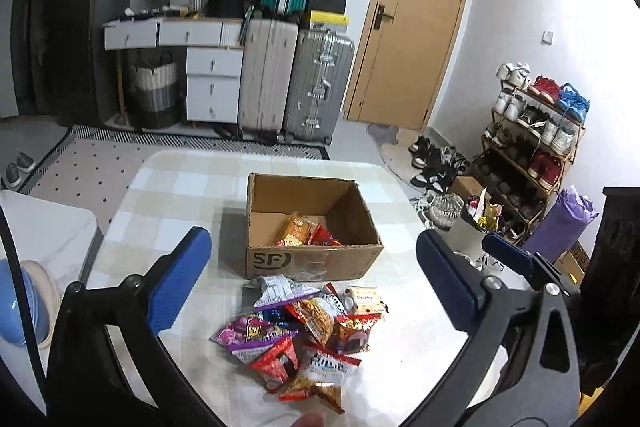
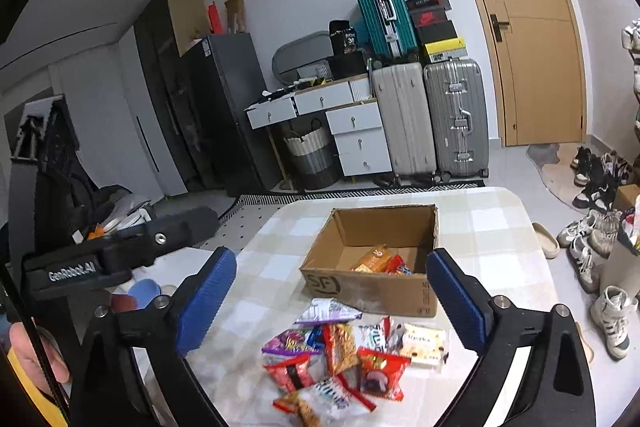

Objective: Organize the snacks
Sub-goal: 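Withdraw both tools from the box back toward the snack pile, then grasp the white noodle-snack bag with the right tool while the left tool grasps a red chip bag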

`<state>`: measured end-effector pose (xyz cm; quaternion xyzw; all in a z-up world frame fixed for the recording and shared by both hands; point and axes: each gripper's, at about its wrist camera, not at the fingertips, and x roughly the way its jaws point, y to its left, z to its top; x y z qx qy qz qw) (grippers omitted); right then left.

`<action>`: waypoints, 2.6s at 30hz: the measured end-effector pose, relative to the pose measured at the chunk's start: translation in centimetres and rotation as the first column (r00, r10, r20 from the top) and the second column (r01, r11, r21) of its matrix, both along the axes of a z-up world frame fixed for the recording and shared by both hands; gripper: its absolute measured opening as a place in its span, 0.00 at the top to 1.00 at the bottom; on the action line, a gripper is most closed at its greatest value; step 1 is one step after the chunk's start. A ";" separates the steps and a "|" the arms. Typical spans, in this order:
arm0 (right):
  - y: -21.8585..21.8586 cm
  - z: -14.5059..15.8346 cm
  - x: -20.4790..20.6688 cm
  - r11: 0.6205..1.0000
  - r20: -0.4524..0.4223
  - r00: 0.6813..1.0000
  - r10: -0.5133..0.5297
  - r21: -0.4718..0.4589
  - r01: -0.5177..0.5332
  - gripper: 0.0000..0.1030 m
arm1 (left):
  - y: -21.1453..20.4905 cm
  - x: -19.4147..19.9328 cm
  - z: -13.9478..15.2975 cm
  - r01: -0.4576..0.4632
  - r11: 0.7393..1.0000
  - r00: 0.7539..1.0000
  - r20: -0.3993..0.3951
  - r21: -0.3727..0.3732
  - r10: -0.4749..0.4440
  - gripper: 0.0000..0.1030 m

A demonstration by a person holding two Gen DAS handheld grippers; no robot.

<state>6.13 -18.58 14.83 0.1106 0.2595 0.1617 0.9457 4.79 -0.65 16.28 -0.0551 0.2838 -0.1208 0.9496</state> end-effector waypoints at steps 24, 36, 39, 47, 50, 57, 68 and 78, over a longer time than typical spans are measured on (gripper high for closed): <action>2.2 -9.8 -9.6 0.994 -0.017 0.998 0.067 -0.089 -0.068 0.01 | 6.8 -13.0 -12.4 -0.083 0.996 0.997 0.007 0.027 0.083 0.01; 5.2 -16.4 -6.2 0.971 -0.155 0.978 0.143 -0.169 -0.168 0.01 | 7.2 -7.4 -16.8 -0.124 0.992 0.992 -0.018 0.008 0.124 0.01; 5.4 -16.8 -5.3 0.970 -0.174 0.974 0.146 -0.167 -0.175 0.01 | 7.0 -7.1 -17.0 -0.112 0.994 0.994 -0.020 0.002 0.112 0.01; 7.4 -19.1 -3.2 0.942 -0.246 0.950 0.192 -0.226 -0.248 0.01 | 6.5 -6.6 -17.7 -0.104 0.994 0.993 -0.058 0.024 0.106 0.01; 7.7 -20.3 -2.0 0.936 -0.286 0.936 0.204 -0.222 -0.272 0.01 | 6.5 -6.5 -18.1 -0.106 0.994 0.991 -0.079 0.015 0.107 0.01; 8.4 -21.5 -0.2 0.931 -0.319 0.926 0.204 -0.230 -0.284 0.08 | 6.7 -6.7 -18.4 -0.103 0.995 0.990 -0.094 0.014 0.104 0.01; 7.7 -22.2 1.1 0.946 -0.386 0.896 0.220 -0.141 -0.293 0.31 | 6.8 -6.4 -18.9 -0.104 0.995 0.988 -0.116 0.002 0.103 0.01; 7.1 -21.3 -0.5 0.949 -0.394 0.891 0.225 -0.119 -0.293 0.40 | 7.5 -6.0 -19.9 -0.149 0.989 0.977 -0.149 0.023 0.151 0.01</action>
